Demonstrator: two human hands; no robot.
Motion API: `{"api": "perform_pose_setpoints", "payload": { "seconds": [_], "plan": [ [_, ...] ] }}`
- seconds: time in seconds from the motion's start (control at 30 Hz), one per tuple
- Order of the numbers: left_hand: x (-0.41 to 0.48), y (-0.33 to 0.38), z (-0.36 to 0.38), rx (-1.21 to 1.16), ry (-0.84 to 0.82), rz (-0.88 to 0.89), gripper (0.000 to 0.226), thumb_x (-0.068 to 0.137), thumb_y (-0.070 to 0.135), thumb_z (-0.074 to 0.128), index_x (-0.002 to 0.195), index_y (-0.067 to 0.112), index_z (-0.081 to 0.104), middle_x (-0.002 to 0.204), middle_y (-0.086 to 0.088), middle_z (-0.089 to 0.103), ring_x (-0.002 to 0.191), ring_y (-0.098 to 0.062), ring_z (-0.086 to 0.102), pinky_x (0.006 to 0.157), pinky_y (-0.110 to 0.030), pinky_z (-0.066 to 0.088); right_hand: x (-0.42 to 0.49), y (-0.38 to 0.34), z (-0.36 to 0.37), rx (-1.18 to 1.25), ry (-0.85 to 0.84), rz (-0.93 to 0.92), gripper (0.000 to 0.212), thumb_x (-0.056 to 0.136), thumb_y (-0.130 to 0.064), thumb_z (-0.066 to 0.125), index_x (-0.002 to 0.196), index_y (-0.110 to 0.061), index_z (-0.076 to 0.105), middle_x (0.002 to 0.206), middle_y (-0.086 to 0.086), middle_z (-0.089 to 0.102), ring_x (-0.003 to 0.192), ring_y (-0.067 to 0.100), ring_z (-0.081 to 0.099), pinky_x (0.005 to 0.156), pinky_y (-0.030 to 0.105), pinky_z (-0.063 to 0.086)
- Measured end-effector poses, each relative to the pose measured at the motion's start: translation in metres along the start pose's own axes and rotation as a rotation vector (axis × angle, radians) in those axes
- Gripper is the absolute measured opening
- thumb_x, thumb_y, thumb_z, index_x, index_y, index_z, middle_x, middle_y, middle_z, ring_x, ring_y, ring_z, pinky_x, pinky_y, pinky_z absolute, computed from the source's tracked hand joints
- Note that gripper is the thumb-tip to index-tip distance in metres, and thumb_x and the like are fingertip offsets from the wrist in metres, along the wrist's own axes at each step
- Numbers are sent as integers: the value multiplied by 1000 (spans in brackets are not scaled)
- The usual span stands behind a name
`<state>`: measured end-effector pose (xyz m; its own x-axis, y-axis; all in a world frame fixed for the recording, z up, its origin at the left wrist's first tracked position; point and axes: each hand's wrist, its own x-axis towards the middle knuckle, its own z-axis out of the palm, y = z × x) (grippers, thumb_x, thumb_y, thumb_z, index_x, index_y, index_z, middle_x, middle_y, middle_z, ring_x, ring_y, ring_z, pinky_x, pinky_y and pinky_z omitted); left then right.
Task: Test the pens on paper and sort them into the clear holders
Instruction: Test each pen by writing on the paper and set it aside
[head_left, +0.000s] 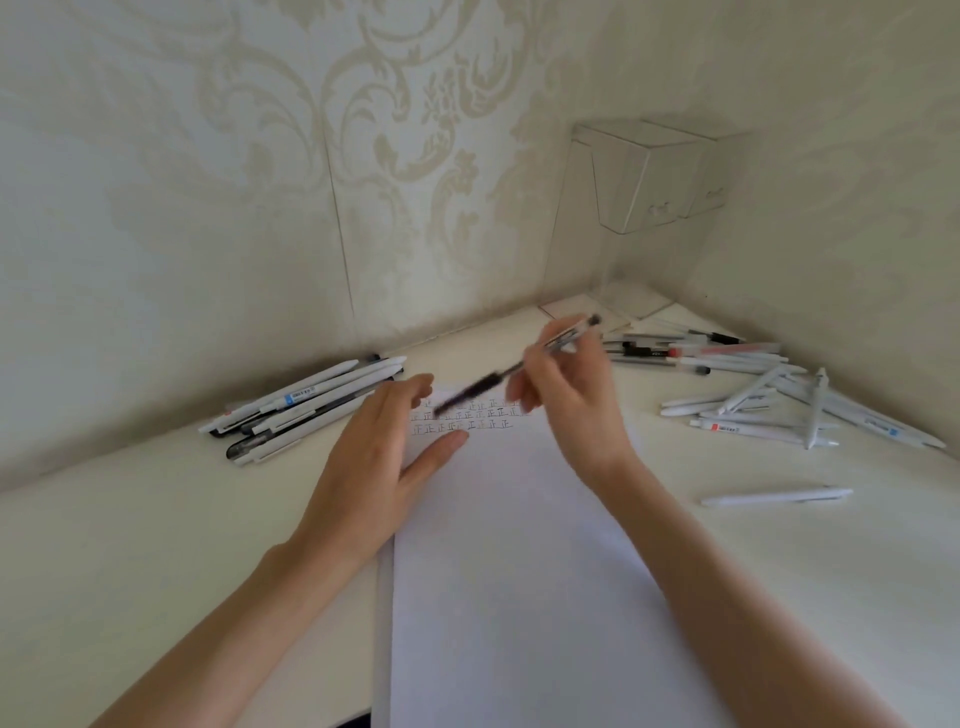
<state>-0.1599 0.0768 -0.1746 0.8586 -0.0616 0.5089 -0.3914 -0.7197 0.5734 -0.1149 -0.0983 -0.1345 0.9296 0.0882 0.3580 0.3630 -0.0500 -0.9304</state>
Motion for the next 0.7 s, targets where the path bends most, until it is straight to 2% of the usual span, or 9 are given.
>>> {"api": "perform_pose_setpoints", "payload": {
  "seconds": [0.07, 0.17, 0.23, 0.3, 0.37, 0.43, 0.5, 0.57, 0.7],
  "plan": [
    [0, 1, 0, 43, -17, 13, 49, 90, 52, 44, 118, 13, 52, 102, 7, 55, 95, -7, 52, 78, -21, 39, -5, 7, 8, 76, -119, 86, 8, 88, -7, 45, 84, -13, 42, 56, 3, 59, 57, 20, 51, 58, 29, 43],
    [0, 0, 2, 79, -52, 44, 43, 92, 45, 31, 99, 13, 58, 85, 6, 56, 76, -12, 52, 63, -27, 41, -6, 7, 13, 184, -147, 126, 6, 84, -10, 47, 81, -12, 41, 55, 6, 56, 54, 18, 48, 55, 26, 40],
    [0, -1, 3, 77, -68, 83, 41, 93, 39, 27, 100, 11, 56, 86, 5, 56, 75, -11, 50, 63, -26, 39, -7, 7, 13, 193, -203, 139, 13, 87, -11, 53, 81, -10, 41, 53, 8, 48, 50, 14, 42, 52, 20, 35],
    [-1, 0, 4, 54, -140, 121, 41, 94, 36, 25, 107, 10, 54, 93, 1, 55, 81, -14, 51, 69, -29, 39, -8, 6, 13, 153, -287, 152, 20, 93, -8, 56, 79, -9, 41, 51, 6, 41, 46, 10, 35, 48, 19, 28],
    [-2, 2, 4, 20, -217, 106, 45, 93, 42, 22, 108, 12, 51, 93, 1, 54, 81, -13, 50, 70, -30, 39, -8, 6, 12, 139, -349, 174, 22, 94, -6, 54, 76, -9, 41, 47, 0, 39, 45, 10, 31, 47, 21, 24],
    [-2, 5, 4, 44, -243, 75, 49, 90, 51, 18, 103, 16, 50, 81, 7, 53, 71, -11, 50, 62, -28, 40, -8, 7, 12, 142, -388, 211, 23, 94, -4, 52, 74, -8, 42, 46, -1, 40, 45, 11, 32, 46, 20, 24],
    [-2, 5, 4, 99, -217, 79, 47, 89, 55, 18, 99, 21, 49, 64, 10, 50, 60, -15, 49, 51, -26, 38, -6, 9, 11, 172, -402, 246, 24, 94, -3, 51, 72, -9, 42, 46, 0, 40, 45, 13, 34, 46, 19, 27],
    [-2, 6, 3, 113, -166, 73, 37, 89, 57, 22, 93, 29, 46, 52, 5, 45, 52, -17, 47, 45, -24, 33, -5, 11, 9, 221, -408, 257, 25, 91, -6, 53, 69, -12, 43, 47, 0, 40, 45, 15, 36, 47, 22, 28],
    [-2, 11, 2, 81, -126, -13, 39, 87, 65, 27, 90, 30, 44, 48, 4, 41, 48, -17, 45, 45, -22, 30, 2, 9, 2, 263, -404, 249, 16, 84, -11, 53, 70, -10, 46, 48, 4, 46, 44, 18, 41, 47, 25, 32]
  ]
}}
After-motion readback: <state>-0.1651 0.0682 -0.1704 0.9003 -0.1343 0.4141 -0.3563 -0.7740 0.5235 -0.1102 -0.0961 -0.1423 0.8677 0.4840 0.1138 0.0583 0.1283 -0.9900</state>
